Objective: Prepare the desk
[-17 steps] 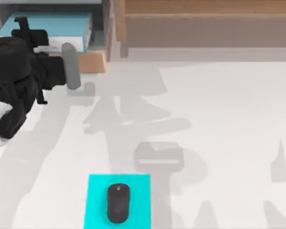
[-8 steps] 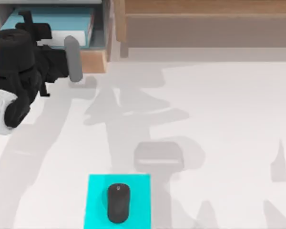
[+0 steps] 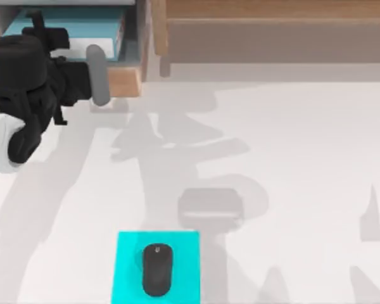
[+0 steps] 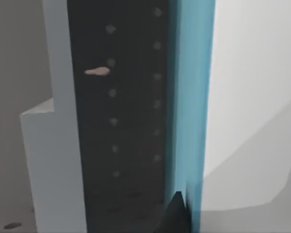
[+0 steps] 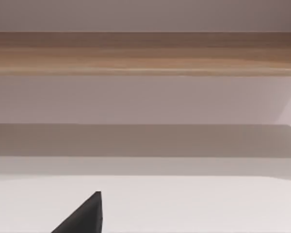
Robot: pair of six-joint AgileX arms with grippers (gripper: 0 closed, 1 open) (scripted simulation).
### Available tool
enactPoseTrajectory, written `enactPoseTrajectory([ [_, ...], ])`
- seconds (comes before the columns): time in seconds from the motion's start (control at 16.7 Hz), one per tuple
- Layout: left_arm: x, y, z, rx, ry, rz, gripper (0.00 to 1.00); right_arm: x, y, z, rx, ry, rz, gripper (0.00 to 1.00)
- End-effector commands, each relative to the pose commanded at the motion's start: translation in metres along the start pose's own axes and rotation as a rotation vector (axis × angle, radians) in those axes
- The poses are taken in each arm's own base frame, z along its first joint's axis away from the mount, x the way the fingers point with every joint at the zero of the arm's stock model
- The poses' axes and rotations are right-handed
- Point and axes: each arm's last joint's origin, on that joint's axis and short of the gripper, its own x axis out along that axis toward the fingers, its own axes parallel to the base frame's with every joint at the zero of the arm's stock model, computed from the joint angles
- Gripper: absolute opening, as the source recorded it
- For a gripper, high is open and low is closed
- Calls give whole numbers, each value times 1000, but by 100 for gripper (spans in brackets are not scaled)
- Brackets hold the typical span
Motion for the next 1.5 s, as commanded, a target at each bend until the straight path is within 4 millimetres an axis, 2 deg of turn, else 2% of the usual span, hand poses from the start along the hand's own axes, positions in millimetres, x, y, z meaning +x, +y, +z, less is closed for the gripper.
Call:
enactPoseTrajectory([
  [0.6,0,0,0,0,0,0,98,0,0,0,0,0,0,100],
  [1.2,-1,0,1,-1,-1,1,100,0,0,0,0,0,0,100],
  [1.5,-25,-4,2,-2,-3,4,100,0,0,0,0,0,0,100],
])
